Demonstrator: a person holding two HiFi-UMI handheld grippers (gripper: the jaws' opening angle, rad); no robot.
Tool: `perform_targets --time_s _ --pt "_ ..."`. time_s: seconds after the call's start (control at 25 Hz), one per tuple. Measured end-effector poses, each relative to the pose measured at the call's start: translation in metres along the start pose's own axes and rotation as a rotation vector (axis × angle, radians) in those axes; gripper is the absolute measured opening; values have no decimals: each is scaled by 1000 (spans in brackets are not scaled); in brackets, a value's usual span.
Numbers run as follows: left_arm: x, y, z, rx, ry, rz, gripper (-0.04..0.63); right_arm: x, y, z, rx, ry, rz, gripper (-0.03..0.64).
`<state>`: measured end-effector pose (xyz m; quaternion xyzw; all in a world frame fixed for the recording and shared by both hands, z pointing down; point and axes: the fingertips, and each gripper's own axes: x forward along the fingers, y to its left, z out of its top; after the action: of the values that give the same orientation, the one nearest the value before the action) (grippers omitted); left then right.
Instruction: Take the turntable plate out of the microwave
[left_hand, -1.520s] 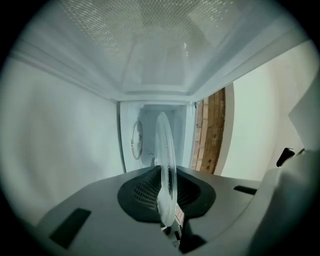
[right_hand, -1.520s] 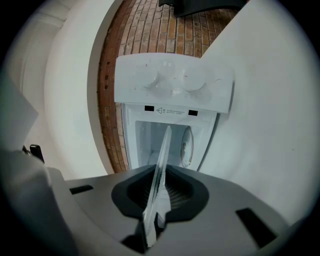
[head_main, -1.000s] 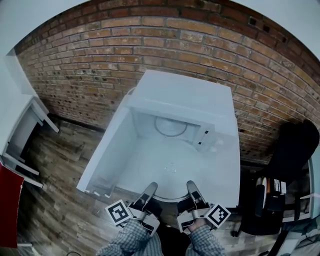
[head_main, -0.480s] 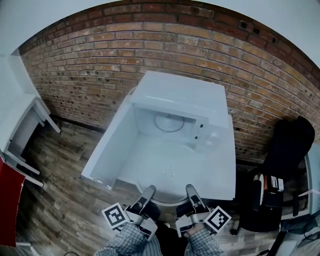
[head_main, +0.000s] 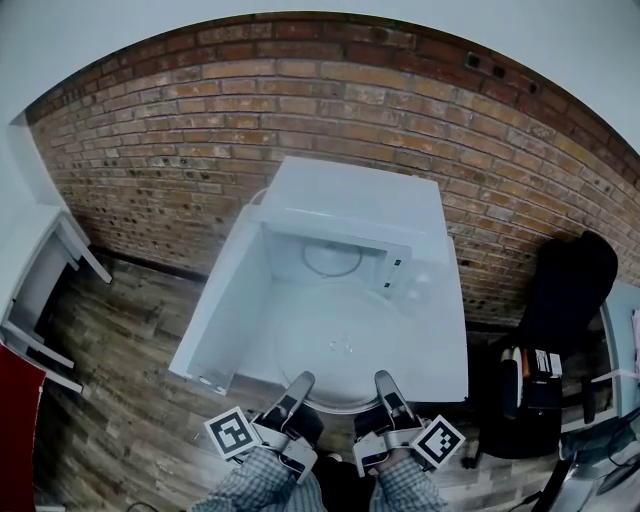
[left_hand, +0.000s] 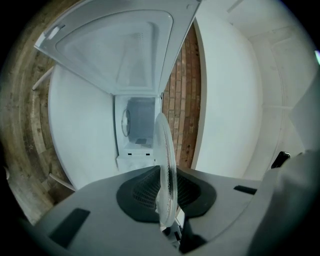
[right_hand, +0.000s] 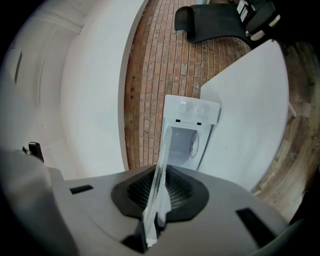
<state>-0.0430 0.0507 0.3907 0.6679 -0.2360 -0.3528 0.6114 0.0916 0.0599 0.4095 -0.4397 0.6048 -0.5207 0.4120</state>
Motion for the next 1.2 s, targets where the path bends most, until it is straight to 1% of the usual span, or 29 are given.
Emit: perform_targets --time_s 0.24,0.56,0.8,1.2 --pt "11 -6 8 -16 42 -28 41 6 9 4 -26 -53 18 46" --pt "16 -2 18 -30 77 -32 41 13 7 0 -21 -94 12 46" --pt "17 1 22 -45 80 -36 41 17 6 -2 -35 -98 12 46" --pt "18 -2 29 -39 76 -51 41 23 9 -3 -39 -96 30 46"
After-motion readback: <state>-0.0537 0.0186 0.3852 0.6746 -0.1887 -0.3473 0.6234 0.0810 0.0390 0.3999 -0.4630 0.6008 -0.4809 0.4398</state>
